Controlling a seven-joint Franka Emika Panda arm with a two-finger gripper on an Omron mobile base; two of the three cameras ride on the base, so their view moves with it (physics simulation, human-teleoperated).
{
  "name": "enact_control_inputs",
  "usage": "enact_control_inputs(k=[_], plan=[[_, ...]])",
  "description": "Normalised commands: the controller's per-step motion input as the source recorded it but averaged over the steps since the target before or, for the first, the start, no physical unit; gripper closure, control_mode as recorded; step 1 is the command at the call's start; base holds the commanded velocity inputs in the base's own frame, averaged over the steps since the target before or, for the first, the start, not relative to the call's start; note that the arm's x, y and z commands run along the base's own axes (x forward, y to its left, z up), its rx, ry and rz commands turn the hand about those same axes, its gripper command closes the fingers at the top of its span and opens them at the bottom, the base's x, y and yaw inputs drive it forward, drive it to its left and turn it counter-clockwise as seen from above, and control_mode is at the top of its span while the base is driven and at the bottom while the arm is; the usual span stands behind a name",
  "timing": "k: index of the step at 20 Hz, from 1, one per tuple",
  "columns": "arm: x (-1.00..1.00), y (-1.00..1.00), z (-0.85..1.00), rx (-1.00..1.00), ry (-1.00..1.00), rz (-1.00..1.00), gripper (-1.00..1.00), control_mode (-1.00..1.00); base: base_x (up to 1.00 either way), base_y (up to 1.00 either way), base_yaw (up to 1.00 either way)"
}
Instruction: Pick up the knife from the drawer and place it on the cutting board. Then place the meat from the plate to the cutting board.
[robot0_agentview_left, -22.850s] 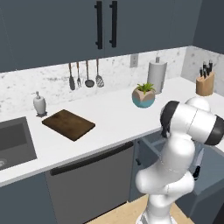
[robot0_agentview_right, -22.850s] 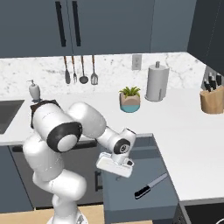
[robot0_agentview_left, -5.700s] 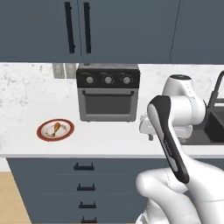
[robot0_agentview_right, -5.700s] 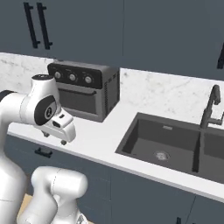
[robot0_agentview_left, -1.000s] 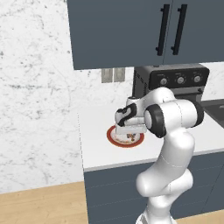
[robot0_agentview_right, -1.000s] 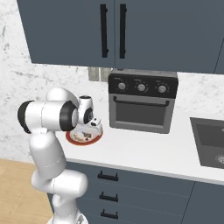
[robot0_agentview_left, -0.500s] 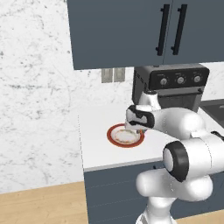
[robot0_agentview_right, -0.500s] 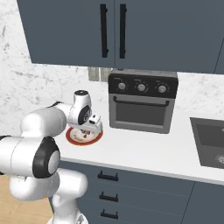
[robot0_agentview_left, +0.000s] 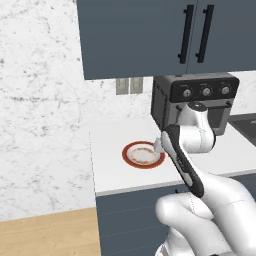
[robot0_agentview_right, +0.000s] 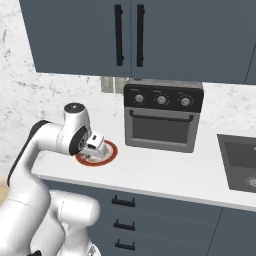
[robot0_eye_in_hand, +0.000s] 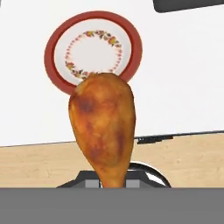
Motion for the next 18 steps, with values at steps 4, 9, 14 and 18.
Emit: enact_control_inputs(k=[4,9,14,18], plan=[[-1.0,-0.06,0.99,0.03,0.12,0.0,1.0,-1.0,0.0,0.0,0.0],[-1.0,-0.08,0.44,0.0,0.06,0.0,1.0,-1.0,0.0,0.0,0.0],[-0.76,-0.11,0.02,0.0,-0.01,-0.04,1.0,-1.0,0.0,0.0,0.0],[0.0,0.0,0.0,0.0,0.0,0.0,1.0,1.0,-0.97,-0.57,-0.1]])
